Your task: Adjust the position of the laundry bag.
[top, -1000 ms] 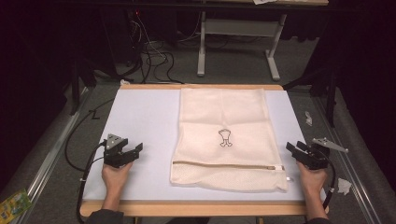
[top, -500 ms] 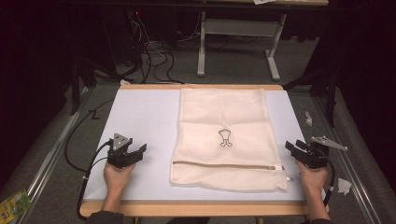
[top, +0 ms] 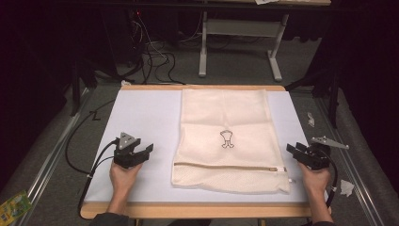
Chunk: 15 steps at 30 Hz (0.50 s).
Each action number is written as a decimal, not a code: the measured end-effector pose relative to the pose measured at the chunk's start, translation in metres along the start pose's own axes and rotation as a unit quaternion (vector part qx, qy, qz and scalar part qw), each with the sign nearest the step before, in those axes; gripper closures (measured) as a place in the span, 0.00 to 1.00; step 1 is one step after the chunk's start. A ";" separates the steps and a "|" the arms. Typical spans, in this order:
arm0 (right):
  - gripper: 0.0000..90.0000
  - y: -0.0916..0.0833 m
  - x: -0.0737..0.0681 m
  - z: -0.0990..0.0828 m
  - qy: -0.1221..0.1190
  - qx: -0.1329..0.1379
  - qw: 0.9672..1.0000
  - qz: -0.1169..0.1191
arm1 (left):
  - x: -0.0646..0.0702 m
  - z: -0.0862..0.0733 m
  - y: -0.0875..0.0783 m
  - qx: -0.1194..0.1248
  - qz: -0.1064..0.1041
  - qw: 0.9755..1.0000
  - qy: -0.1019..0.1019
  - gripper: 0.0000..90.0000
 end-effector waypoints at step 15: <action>0.63 0.005 -0.011 0.003 -0.017 -0.012 1.000 0.017 | 0.039 0.012 0.019 -0.039 -0.042 0.998 0.001 0.49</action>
Point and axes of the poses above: each handheld gripper's, and its own axes: y roughly forward along the jaws, z roughly out of its top, x roughly to its right, the point moved 2 cm from there along y, roughly forward along the jaws, and after that the axes turned 9 degrees about -y, right-handed, at the moved point
